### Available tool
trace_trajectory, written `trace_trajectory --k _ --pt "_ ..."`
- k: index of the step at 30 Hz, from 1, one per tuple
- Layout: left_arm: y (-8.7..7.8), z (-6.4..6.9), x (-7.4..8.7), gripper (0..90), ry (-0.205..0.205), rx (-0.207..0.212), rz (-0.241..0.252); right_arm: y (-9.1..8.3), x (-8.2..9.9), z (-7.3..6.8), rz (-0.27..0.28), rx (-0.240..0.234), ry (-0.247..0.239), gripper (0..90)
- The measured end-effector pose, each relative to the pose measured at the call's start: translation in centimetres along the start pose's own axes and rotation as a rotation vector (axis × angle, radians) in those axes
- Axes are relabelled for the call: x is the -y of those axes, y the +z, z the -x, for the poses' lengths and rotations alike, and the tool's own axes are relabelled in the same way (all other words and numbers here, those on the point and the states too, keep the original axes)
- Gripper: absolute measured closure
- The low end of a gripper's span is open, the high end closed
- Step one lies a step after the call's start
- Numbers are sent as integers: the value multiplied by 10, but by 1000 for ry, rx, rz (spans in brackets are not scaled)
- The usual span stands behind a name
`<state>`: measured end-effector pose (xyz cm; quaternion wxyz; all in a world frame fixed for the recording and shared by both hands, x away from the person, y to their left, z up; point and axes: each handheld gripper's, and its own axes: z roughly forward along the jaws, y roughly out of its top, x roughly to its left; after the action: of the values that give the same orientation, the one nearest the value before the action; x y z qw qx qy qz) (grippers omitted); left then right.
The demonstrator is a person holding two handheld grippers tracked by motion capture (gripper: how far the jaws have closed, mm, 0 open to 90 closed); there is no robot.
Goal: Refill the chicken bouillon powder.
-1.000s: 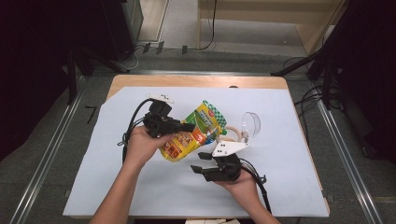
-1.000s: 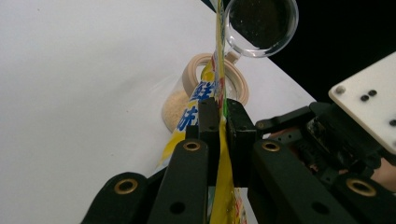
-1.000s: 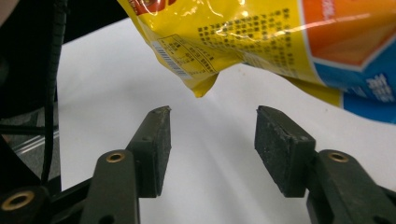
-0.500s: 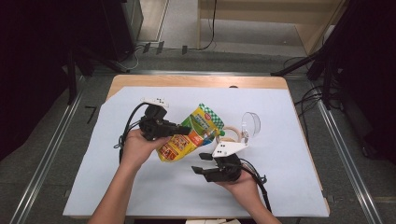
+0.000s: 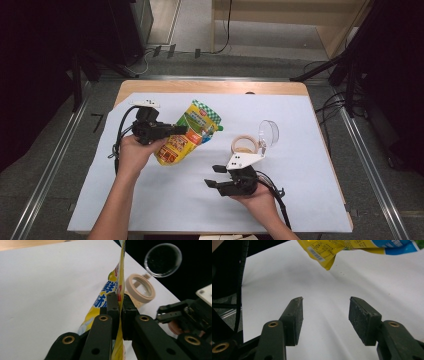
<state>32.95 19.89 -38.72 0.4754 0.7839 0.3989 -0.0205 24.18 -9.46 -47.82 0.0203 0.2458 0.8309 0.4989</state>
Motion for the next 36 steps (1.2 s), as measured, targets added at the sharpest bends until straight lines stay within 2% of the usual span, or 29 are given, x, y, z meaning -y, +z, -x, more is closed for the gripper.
trace_trajectory --k 9,14,18,20,26,36 --pt "-3 -23 0 883 -32 -28 98 -1 4 0 -7 10 3 464" --pt "7 -32 2 883 -29 -84 119 -2 7 0 -8 19 12 464" --pt "19 -38 7 882 -10 -92 118 -4 8 1 -8 21 15 464" --pt "18 -38 7 882 -1 -100 127 -4 8 1 -10 25 16 464" --pt "12 -42 12 878 -24 -90 122 -6 10 1 -7 30 20 465" --pt "5 -31 19 865 -16 -106 100 -8 9 3 -4 39 25 465"
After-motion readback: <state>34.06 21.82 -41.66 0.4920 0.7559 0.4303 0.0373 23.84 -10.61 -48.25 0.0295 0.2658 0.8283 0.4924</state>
